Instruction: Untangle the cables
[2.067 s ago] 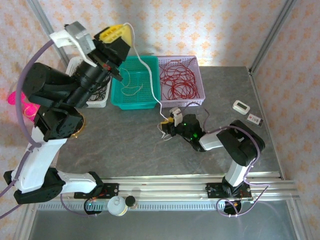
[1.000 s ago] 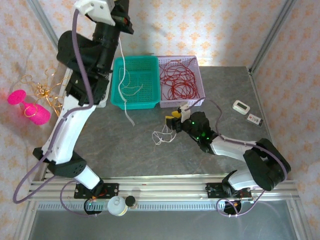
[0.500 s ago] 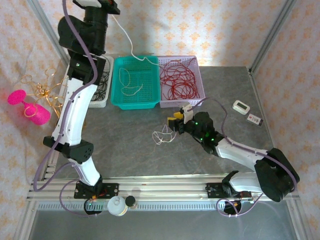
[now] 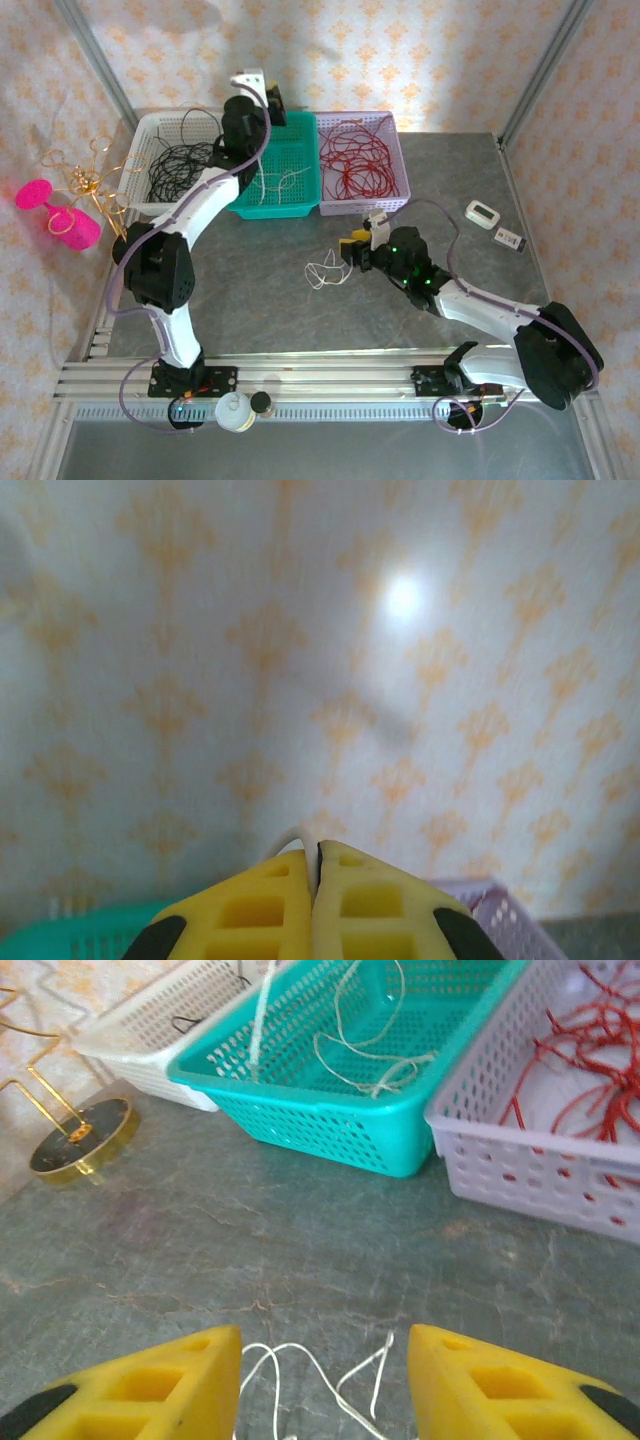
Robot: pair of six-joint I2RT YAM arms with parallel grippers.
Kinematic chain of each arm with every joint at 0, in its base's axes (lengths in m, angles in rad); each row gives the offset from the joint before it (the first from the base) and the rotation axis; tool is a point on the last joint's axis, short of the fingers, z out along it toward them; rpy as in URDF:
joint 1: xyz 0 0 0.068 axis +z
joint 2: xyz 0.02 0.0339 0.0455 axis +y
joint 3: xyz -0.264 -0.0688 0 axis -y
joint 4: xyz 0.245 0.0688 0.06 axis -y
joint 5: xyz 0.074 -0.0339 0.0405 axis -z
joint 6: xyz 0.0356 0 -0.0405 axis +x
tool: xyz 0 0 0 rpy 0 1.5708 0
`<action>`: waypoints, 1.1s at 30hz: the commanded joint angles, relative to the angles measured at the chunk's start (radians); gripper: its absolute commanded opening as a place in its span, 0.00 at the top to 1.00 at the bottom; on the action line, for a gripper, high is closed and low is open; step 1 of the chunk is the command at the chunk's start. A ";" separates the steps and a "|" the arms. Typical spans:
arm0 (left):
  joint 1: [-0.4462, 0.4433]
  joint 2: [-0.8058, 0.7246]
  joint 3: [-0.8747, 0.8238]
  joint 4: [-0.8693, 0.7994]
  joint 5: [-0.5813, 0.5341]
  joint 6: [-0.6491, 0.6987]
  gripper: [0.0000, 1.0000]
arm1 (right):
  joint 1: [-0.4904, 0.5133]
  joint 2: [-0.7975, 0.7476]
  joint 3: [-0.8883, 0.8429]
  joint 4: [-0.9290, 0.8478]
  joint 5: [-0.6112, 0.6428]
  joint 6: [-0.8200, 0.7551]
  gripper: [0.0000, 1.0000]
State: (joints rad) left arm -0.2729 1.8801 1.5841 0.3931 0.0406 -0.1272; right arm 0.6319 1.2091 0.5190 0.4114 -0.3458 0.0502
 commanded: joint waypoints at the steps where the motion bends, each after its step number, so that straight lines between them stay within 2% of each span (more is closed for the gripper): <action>1: 0.004 0.027 0.000 0.028 -0.018 -0.082 1.00 | -0.009 0.016 0.060 -0.132 0.077 0.101 0.52; 4: 0.014 0.139 0.094 -0.142 -0.041 -0.127 0.95 | -0.031 0.062 0.110 -0.237 0.095 0.183 0.51; 7: 0.023 0.231 0.191 -0.303 -0.041 -0.162 0.94 | -0.048 0.116 0.135 -0.279 0.028 0.200 0.51; 9: 0.024 0.251 0.192 -0.343 -0.049 -0.182 0.84 | -0.049 0.154 0.142 -0.289 -0.031 0.198 0.53; 11: 0.024 0.248 0.173 -0.363 -0.048 -0.195 0.65 | -0.047 0.199 0.162 -0.327 -0.058 0.208 0.53; 13: 0.024 0.224 0.137 -0.362 -0.050 -0.202 0.53 | -0.047 0.218 0.163 -0.331 -0.051 0.217 0.52; 17: 0.023 0.131 0.038 -0.340 -0.037 -0.204 0.40 | -0.043 0.240 0.151 -0.259 -0.056 0.204 0.50; 22: 0.011 -0.066 -0.128 -0.318 -0.038 -0.205 0.34 | -0.010 0.345 0.233 -0.252 -0.018 0.164 0.51; 27: -0.015 -0.324 -0.367 -0.284 -0.048 -0.213 0.36 | 0.015 0.458 0.301 -0.247 0.049 0.138 0.53; 33: -0.075 -0.581 -0.613 -0.310 -0.034 -0.213 0.36 | 0.026 0.541 0.332 -0.254 0.058 0.120 0.60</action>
State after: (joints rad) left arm -0.3260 1.3464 1.0527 0.1097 0.0109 -0.3256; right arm 0.6476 1.7214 0.8249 0.1570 -0.3286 0.1940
